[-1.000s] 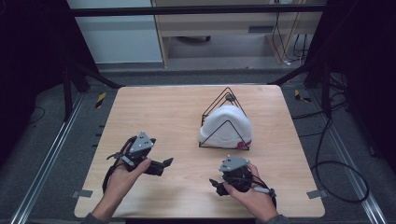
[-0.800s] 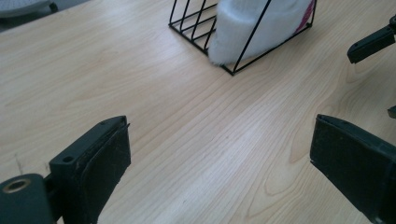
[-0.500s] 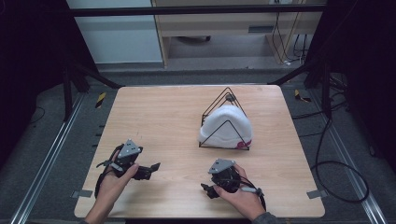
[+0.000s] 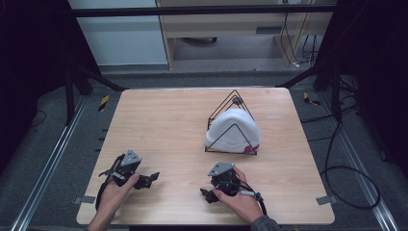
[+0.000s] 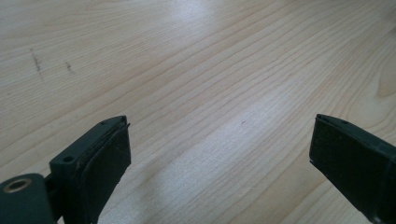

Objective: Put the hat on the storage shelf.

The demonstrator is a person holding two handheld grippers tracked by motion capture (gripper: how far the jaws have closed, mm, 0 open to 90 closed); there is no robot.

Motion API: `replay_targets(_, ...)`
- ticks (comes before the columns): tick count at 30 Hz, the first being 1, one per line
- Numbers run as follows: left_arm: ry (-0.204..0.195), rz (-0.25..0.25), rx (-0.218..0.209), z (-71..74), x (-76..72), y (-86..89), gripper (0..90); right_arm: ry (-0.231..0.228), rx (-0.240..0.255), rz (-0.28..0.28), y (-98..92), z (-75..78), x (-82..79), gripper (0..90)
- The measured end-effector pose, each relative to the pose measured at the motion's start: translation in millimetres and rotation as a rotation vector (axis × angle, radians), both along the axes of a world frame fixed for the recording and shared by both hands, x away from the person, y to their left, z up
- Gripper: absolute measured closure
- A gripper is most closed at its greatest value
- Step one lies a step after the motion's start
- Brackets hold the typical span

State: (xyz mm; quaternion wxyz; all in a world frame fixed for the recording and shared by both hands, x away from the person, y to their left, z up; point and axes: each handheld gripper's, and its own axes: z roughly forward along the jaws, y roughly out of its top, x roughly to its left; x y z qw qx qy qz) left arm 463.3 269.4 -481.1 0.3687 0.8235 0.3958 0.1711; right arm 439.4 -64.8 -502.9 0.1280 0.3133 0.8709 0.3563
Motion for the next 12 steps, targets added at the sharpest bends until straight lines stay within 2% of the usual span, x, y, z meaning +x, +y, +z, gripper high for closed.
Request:
replay_targets(2, 0.010, 0.010, 0.011, -4.6, 2.9, 1.2, 4.7, -0.016, 0.008, -0.033, 3.4, -5.1, 2.7, 11.3)
replay_targets(4, 0.019, 0.012, 0.012, -7.1, 4.1, 1.7, 4.7, -0.019, 0.015, -0.043, 4.3, -5.6, 3.1, 11.2)
replay_targets(7, 0.036, 0.030, 0.039, -16.4, 6.5, 1.7, 4.6, -0.040, 0.036, -0.060, 6.0, -8.5, 5.8, 9.9)
replay_targets(8, 0.059, 0.035, 0.065, -20.2, 8.0, 1.3, 4.5, -0.043, 0.041, -0.068, 6.4, -9.1, 6.1, 9.7)
replay_targets(9, 0.054, 0.038, 0.075, -22.6, 8.2, 1.0, 4.3, -0.044, 0.040, -0.070, 6.7, -9.2, 6.3, 9.7)
replay_targets(10, 0.021, 0.045, 0.064, -26.1, 7.0, 1.5, 2.5, -0.042, 0.039, -0.071, 6.7, -9.1, 6.1, 9.7)
replay_targets(12, 0.015, 0.048, 0.055, -27.3, 6.3, 1.8, 0.8, -0.044, 0.040, -0.070, 6.7, -9.2, 6.0, 9.7)
